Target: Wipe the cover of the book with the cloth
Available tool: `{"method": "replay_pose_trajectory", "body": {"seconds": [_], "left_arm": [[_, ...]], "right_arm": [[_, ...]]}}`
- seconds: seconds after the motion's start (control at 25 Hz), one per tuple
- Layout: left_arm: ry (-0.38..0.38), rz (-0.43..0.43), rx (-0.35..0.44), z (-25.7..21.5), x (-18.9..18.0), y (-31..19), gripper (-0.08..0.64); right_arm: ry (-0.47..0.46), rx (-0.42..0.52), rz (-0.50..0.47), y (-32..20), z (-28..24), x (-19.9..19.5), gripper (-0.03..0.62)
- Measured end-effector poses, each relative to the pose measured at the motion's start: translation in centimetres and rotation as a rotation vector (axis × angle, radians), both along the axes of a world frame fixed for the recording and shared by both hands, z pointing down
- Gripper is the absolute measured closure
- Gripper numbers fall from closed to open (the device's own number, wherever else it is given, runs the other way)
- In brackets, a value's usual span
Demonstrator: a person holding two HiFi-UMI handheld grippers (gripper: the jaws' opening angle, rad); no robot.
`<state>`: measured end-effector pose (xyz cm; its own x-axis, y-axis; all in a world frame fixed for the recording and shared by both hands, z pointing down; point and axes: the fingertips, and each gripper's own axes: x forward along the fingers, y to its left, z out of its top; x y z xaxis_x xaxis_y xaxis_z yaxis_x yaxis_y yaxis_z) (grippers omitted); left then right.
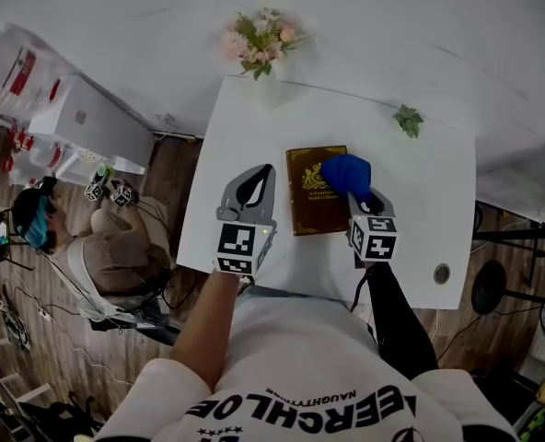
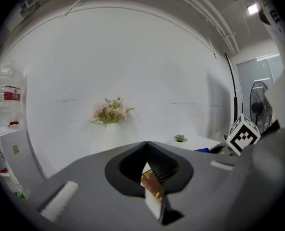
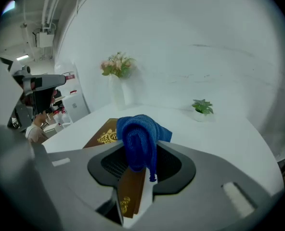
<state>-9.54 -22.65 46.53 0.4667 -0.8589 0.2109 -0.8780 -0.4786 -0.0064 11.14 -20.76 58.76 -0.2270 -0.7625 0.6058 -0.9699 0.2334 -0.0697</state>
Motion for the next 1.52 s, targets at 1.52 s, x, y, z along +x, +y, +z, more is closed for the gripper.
{"method": "replay_pose_trajectory", "body": {"seconds": [1.52], "left_arm": [[0.038, -0.022, -0.035, 1.1, -2.0, -0.3, 0.503]], "right_arm": [[-0.009, -0.021, -0.224, -2.4, -1.0, -9.4, 0.459]]}}
